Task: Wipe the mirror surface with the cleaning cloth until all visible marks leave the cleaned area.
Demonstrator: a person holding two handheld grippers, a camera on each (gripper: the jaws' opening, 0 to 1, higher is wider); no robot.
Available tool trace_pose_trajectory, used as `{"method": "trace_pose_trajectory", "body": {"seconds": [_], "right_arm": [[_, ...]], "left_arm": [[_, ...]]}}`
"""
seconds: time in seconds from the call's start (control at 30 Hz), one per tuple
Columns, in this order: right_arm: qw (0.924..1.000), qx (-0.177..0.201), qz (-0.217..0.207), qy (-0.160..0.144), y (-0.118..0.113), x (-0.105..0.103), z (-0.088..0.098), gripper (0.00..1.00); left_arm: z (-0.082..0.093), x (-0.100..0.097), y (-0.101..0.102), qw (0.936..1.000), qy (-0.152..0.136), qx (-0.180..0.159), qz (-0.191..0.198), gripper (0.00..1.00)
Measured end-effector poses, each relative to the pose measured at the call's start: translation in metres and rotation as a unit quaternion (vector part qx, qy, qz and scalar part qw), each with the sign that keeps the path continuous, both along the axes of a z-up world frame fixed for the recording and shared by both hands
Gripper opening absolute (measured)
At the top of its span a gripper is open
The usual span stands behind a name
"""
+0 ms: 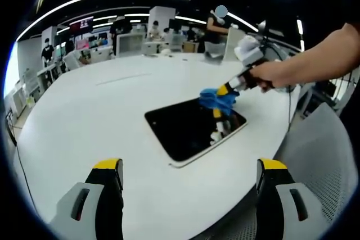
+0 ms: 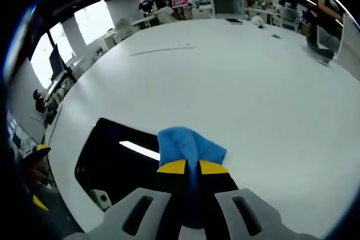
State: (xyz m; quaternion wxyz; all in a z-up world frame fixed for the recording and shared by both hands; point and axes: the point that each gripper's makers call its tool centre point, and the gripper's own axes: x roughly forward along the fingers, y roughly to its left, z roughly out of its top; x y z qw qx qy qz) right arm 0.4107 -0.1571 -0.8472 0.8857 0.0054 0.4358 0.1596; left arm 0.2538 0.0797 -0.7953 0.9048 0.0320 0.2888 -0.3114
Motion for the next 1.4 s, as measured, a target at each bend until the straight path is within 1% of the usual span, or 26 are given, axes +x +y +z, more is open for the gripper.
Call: {"method": "trace_pose_trajectory", "body": {"seconds": [0.1,0.63,0.8,1.07,1.4], "right_arm": [[1.0,-0.001,0.001,0.002,0.004,0.0,-0.002,0.02],[1.0,-0.003,-0.002,0.008,0.006,0.001,-0.004,0.02],[1.0,-0.003,-0.001,0.008,0.009,0.001,-0.003,0.02],[0.9999,-0.003,0.011,0.008,0.024,0.001,-0.003,0.02],[0.9997,-0.008,0.014,0.015,0.027,0.003,-0.004,0.02]], "left_arm": [[0.0,0.0,0.0,1.0,0.0,-0.001,0.001,0.99],[-0.001,0.0,0.0,1.0,0.003,-0.001,-0.001,0.99],[-0.002,-0.001,0.0,1.0,0.004,0.001,-0.003,0.99],[-0.002,0.0,0.001,1.0,0.004,0.002,-0.001,0.99],[-0.002,-0.001,-0.001,1.0,0.006,0.001,-0.006,0.99]]}}
